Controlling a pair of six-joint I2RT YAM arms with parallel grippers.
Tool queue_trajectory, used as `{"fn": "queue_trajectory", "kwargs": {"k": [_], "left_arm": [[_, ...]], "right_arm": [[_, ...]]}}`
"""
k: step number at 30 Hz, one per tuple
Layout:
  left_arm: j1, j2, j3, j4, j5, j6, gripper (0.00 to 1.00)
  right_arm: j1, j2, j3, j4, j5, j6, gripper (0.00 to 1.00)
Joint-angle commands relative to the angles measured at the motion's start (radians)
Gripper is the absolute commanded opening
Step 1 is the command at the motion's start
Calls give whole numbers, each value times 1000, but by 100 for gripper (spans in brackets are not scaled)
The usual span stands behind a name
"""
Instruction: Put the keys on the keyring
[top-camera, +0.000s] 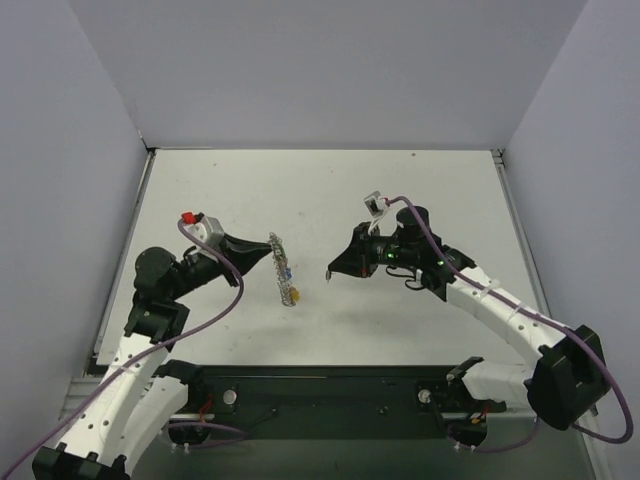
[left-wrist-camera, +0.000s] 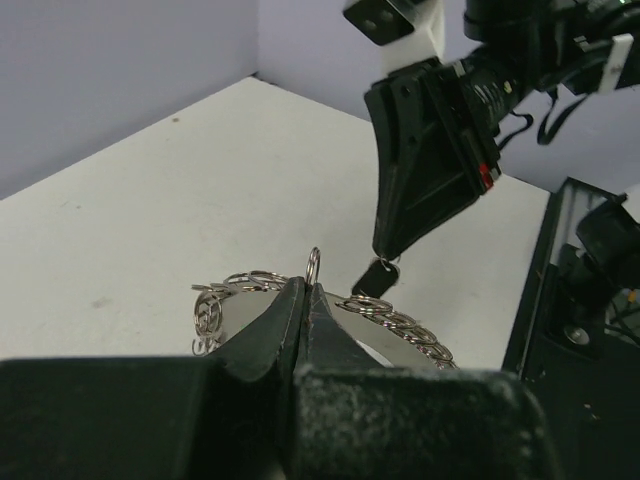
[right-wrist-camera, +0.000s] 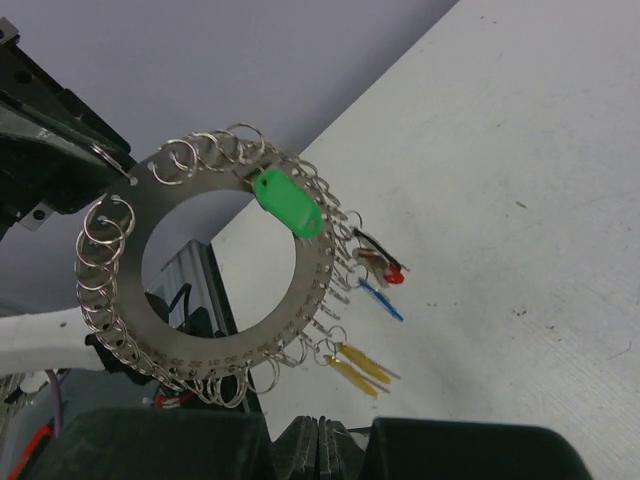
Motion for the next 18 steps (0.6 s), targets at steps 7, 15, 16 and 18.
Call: {"fn": "queue_trajectory", "kwargs": {"k": [7, 15, 16, 18], "left_arm": [[-206, 6, -27, 348, 112, 43, 0], [-276, 32, -73, 487, 78, 28, 0], [-292, 44, -75, 488, 73, 44, 0], [-341, 64, -80, 499, 55, 72, 0]], "right_arm": [[-37, -253, 21, -105, -86, -114, 0], [-40, -304, 19, -73, -144, -58, 0], [-40, -302, 19, -67, -148, -47, 0], [-40, -293, 22, -44, -161, -13, 0]]}}
